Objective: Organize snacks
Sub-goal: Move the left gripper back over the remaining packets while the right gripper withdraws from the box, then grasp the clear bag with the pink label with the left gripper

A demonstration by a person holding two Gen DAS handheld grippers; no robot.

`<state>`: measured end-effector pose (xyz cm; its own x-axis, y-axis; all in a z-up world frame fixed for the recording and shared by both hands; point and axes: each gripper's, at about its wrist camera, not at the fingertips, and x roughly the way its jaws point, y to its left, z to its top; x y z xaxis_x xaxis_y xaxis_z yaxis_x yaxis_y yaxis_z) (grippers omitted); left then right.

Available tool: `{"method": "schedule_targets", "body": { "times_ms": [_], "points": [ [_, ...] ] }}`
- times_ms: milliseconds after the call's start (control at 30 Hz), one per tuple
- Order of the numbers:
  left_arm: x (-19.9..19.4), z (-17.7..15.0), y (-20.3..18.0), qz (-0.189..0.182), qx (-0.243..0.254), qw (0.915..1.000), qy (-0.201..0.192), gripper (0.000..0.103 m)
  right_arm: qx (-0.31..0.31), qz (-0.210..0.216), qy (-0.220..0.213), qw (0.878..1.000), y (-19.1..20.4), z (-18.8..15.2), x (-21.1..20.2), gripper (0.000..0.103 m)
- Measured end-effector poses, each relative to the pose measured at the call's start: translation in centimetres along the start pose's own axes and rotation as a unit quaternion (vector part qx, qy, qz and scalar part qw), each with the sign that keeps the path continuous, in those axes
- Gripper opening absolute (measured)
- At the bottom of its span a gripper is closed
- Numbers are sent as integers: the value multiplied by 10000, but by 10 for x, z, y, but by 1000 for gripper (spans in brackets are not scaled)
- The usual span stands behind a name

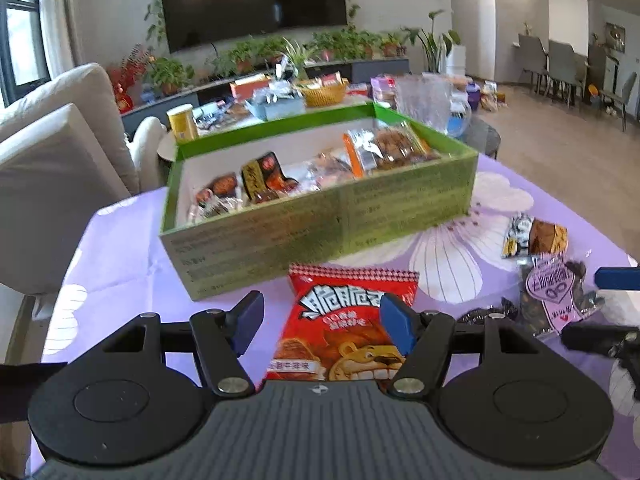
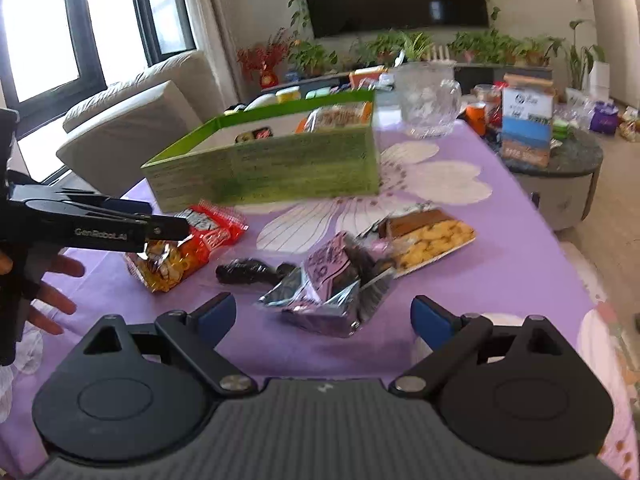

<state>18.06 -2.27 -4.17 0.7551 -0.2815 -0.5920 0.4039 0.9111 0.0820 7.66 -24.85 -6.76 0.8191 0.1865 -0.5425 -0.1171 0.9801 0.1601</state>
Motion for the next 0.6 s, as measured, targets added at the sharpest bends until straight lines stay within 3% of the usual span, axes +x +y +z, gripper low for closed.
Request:
{"method": "schedule_targets", "body": {
  "times_ms": [167,300,433,533,600],
  "points": [
    [7,-4,11,22,-144,9996,257,62,140,-29,-126,9998,-6,7,-8,46],
    [5,-11,15,-77,-311,9992,221,62,95,-21,-12,10000,-1,5,-4,46],
    [1,-16,8,-779,-294,9952,510,64,56,132,120,9998,6,2,3,46],
    [-11,-22,-6,-811,128,9956,458,64,87,233,141,9996,11,2,6,46],
    [-15,-25,-8,-813,129,9957,433,64,11,354,143,9993,16,1,6,46]
  ]
}}
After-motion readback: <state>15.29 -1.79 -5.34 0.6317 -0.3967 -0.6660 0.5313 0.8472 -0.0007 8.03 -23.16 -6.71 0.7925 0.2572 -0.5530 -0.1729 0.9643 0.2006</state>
